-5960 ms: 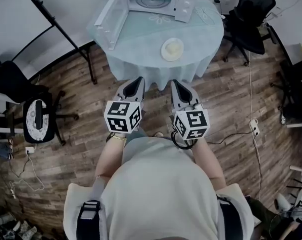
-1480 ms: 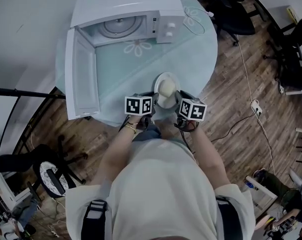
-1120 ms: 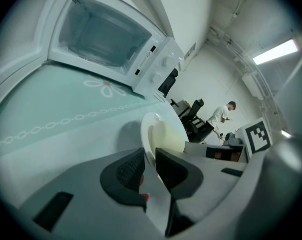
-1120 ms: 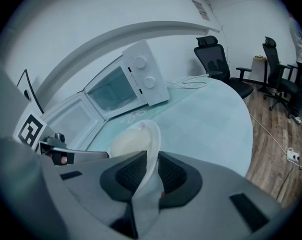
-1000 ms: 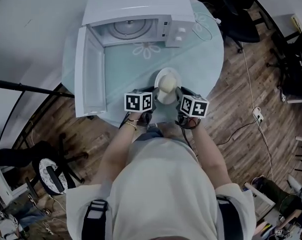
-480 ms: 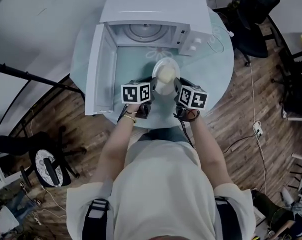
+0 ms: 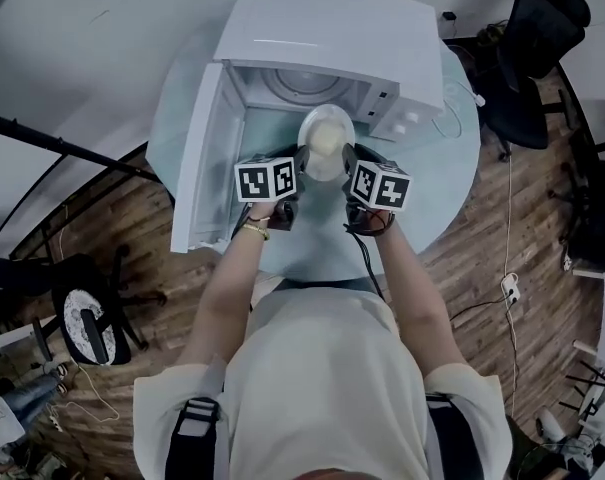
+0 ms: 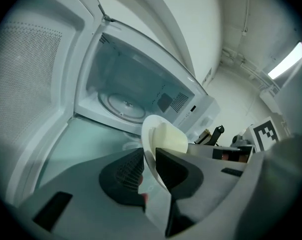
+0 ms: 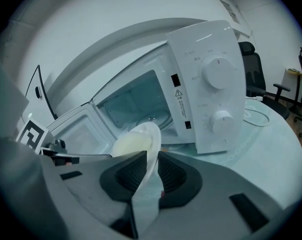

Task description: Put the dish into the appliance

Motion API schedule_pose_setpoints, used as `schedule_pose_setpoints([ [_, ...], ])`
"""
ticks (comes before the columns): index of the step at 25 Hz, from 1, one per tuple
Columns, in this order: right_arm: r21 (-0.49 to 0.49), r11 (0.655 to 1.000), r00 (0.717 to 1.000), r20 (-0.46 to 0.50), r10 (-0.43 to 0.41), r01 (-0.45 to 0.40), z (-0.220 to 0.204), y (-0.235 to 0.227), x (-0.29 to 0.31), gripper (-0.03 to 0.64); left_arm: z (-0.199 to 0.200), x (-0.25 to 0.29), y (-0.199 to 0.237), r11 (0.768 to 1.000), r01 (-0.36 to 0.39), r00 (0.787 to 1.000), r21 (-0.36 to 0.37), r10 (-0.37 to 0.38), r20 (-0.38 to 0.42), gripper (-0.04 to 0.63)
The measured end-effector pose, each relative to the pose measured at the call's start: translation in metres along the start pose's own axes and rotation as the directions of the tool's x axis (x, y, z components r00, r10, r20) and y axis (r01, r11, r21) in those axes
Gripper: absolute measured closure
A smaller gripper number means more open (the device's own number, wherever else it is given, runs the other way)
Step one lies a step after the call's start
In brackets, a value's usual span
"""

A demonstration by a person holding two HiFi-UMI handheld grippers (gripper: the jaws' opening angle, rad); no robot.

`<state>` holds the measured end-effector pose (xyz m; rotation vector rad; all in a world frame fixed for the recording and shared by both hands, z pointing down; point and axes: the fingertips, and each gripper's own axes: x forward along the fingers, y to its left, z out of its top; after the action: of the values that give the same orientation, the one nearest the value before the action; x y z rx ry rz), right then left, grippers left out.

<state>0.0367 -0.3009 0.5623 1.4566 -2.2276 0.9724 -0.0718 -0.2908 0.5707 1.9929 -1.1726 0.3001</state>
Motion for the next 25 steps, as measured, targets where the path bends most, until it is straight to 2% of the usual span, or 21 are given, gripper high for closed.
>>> schedule_pose_setpoints([
  [9,-0.020,0.999,0.999,0.013,0.031,-0.031,0.035,0.008,0.045,0.538,0.040,0.019,0.033,0.998,-0.063,0.997,-0.026,0.065,0.047,0.522],
  [22,-0.083,0.997,0.997,0.076,0.000,0.006,0.071,0.011,0.092,0.538,0.079,0.044,0.059,0.992,-0.106,0.989,-0.064,0.112,0.093,0.522],
  [25,-0.090,0.996,0.996,0.084,-0.021,0.029,0.077,0.009,0.102,0.538,0.085,0.051,0.065,0.991,-0.128,0.987,-0.046,0.132,0.089,0.522],
])
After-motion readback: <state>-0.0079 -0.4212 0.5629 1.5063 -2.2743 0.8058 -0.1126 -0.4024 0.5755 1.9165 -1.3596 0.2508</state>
